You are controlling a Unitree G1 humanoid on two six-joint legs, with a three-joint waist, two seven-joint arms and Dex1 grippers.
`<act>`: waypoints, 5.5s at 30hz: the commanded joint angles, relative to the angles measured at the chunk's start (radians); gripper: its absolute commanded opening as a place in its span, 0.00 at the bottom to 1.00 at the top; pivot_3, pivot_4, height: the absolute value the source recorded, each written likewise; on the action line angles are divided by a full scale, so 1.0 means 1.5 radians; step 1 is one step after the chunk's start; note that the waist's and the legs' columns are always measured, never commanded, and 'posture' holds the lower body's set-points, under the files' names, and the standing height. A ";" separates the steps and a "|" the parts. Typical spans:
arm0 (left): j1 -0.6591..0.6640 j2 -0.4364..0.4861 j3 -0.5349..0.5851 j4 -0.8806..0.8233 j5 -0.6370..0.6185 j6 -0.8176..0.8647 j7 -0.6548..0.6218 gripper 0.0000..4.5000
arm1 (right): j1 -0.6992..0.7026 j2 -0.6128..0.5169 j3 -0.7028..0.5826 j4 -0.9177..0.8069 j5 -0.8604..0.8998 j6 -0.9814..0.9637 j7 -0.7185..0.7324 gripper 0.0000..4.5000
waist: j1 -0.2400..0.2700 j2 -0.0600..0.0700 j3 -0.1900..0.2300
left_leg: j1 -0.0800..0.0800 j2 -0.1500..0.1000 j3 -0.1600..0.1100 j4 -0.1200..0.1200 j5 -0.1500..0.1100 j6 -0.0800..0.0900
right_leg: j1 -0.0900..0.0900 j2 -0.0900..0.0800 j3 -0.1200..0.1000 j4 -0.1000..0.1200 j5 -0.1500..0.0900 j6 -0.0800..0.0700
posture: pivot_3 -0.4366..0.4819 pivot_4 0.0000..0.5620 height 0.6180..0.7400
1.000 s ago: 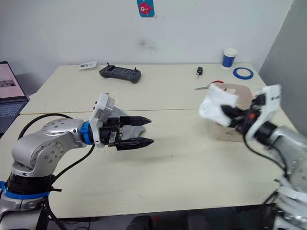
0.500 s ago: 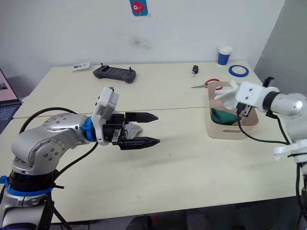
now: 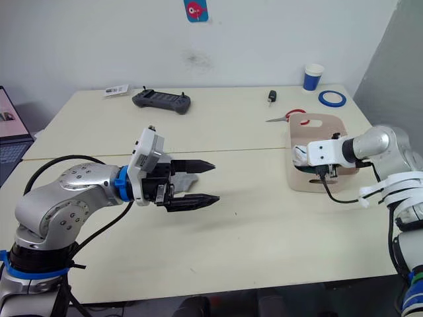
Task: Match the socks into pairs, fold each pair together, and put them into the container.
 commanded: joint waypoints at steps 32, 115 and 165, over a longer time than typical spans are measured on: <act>0.371 -0.026 0.279 0.189 0.258 -0.382 0.180 1.00 | 0.489 0.192 -0.170 -0.845 0.293 0.537 -0.251 0.99 | 0.017 -0.001 -0.001 | 0.000 0.000 -0.001 0.001 -0.001 0.001 | 0.001 -0.002 -0.001 0.000 0.001 0.001 | 0.48 0.27 1.00; -0.055 0.107 -0.161 0.553 0.541 -0.912 -0.187 0.85 | 0.551 0.101 -0.137 -0.926 0.363 0.616 -0.277 1.00 | 0.018 -0.002 -0.004 | -0.003 0.000 0.000 0.008 -0.004 0.007 | 0.001 0.001 -0.001 -0.001 0.001 0.002 | 0.48 0.27 1.00; 0.127 0.184 -0.176 0.279 0.487 -0.719 -0.257 0.00 | 0.515 0.208 0.071 -0.645 0.159 0.437 -0.246 0.19 | 0.016 -0.001 -0.005 | -0.002 0.001 0.001 0.010 -0.006 0.009 | 0.002 0.002 -0.001 0.000 0.002 0.003 | 0.48 0.27 1.00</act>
